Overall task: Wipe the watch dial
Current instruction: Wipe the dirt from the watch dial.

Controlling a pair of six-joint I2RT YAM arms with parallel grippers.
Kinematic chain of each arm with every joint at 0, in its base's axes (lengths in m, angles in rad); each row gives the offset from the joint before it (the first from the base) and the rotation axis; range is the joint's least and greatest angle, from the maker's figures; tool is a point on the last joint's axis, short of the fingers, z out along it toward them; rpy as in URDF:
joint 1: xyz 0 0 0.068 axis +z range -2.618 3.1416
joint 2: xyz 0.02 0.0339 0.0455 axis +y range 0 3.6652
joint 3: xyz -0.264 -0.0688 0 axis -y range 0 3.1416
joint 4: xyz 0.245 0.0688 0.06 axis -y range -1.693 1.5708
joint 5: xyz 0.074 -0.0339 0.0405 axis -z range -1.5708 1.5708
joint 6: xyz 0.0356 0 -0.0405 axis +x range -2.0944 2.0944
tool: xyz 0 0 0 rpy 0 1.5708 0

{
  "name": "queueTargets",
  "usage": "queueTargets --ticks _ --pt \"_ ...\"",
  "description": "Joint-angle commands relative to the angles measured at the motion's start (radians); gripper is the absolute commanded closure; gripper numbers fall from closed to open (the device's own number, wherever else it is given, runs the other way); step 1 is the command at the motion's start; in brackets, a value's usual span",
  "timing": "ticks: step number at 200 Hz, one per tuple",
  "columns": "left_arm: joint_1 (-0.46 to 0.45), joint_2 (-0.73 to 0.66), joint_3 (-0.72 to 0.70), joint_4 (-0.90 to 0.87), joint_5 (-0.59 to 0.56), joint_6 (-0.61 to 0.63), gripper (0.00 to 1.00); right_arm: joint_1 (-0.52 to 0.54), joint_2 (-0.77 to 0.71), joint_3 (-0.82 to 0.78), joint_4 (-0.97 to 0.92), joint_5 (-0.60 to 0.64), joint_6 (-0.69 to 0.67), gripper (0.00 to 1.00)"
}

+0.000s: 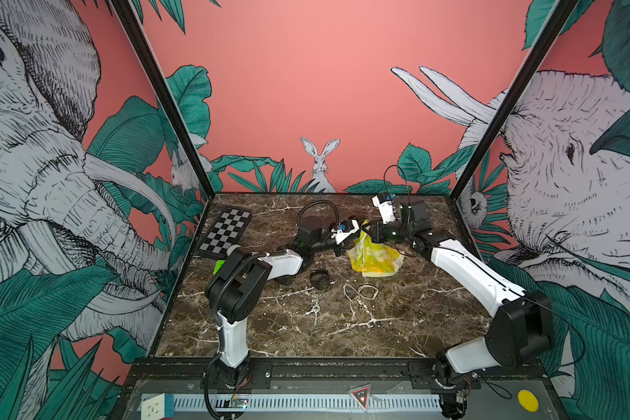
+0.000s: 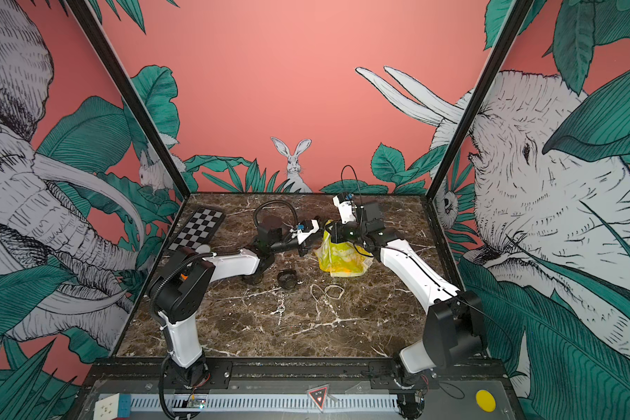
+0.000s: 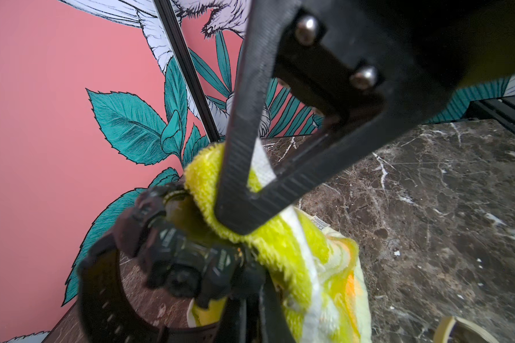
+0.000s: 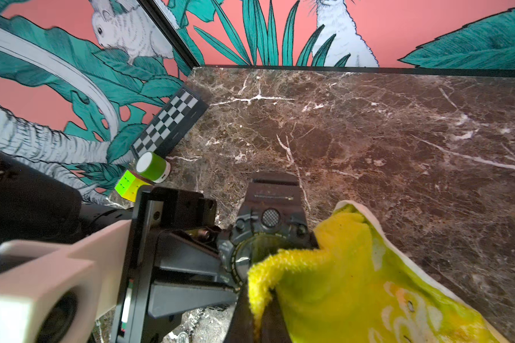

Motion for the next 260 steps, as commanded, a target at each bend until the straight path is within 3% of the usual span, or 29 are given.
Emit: queueTargets --ticks 1,34,62,102,165,222,260 --pt "-0.009 -0.037 -0.022 0.069 0.055 0.008 1.0 0.013 0.021 0.031 -0.011 0.129 -0.05 1.0" --pt "-0.008 -0.055 -0.026 0.041 0.054 0.026 1.0 0.016 0.019 0.017 -0.068 0.252 -0.087 1.0" --pt "-0.009 -0.059 -0.033 0.018 0.046 0.033 1.0 0.016 -0.008 0.005 -0.082 0.275 -0.098 1.0" --pt "-0.008 -0.065 -0.011 -0.092 -0.001 0.039 1.0 0.016 -0.067 -0.012 -0.066 0.197 -0.104 1.0" --pt "-0.009 -0.096 -0.022 -0.156 0.02 0.049 1.0 0.016 -0.104 -0.047 0.045 0.001 -0.057 1.0" --pt "-0.008 -0.119 -0.018 -0.192 0.068 0.042 1.0 0.028 -0.062 -0.051 0.079 -0.03 -0.046 1.0" --pt "-0.009 -0.125 -0.011 -0.19 0.095 0.037 1.0 0.039 -0.021 -0.026 0.038 0.023 -0.062 1.0"
